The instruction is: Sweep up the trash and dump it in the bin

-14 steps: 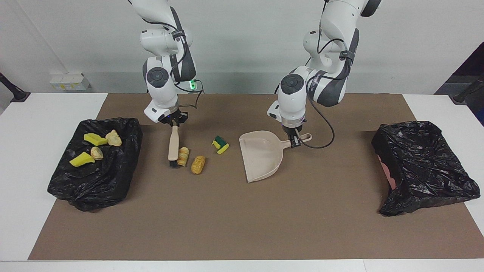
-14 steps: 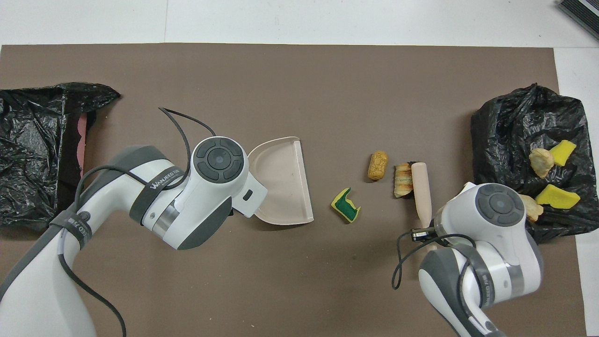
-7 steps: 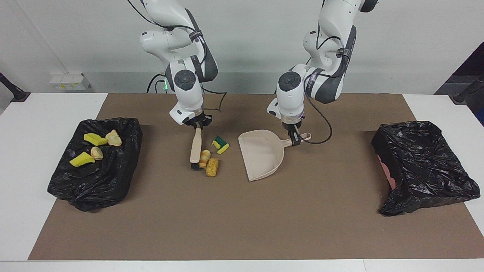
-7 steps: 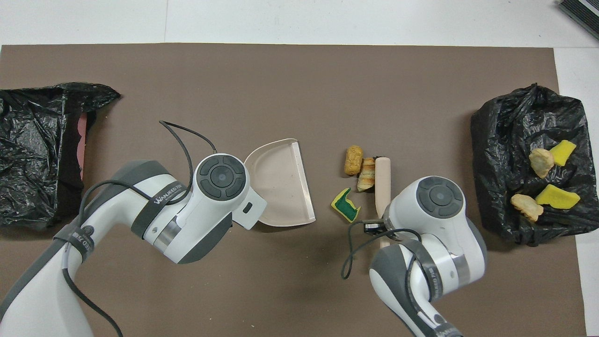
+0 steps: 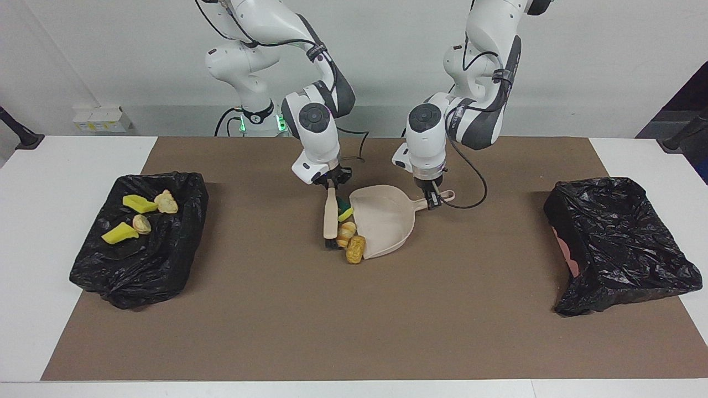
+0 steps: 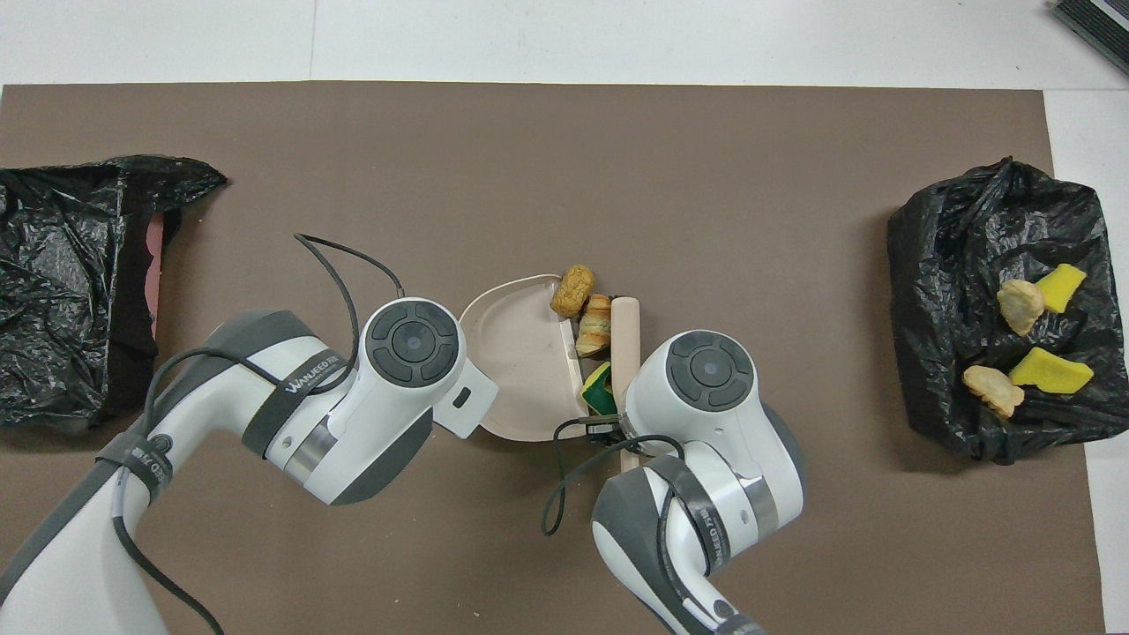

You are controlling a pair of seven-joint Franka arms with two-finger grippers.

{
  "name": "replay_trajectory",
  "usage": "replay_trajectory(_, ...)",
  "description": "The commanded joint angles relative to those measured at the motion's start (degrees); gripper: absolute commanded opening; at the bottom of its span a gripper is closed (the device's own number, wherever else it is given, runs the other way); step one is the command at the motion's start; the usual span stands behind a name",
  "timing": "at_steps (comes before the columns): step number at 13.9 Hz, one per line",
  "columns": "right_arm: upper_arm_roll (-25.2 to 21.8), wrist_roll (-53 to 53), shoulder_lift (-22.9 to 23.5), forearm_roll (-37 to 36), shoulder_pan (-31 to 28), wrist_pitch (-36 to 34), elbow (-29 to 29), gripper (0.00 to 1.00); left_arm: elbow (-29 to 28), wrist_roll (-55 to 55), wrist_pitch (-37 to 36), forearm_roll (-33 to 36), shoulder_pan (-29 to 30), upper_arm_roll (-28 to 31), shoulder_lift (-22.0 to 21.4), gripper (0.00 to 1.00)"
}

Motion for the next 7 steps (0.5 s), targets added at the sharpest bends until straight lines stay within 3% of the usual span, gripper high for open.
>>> replay_trajectory(1, 0.24, -1.99, 0.54, 2.29, 0.15, 0.91, 0.79, 0.0, -1.82, 0.83, 0.85, -0.15, 0.0, 0.31, -2.13, 0.0)
replay_trajectory(5, 2.7, -15.67, 0.19, 10.09, 0.32, 0.3, 0.87, 0.0, -1.82, 0.92, 1.46, -0.15, 0.26, 0.31, -1.95, 0.0)
replay_trajectory(7, 2.52, -17.38, -0.68, 10.29, -0.29, -2.94, 2.01, 0.0, -1.82, 1.27, 1.55, -0.15, 0.27, 0.23, -1.78, 0.0)
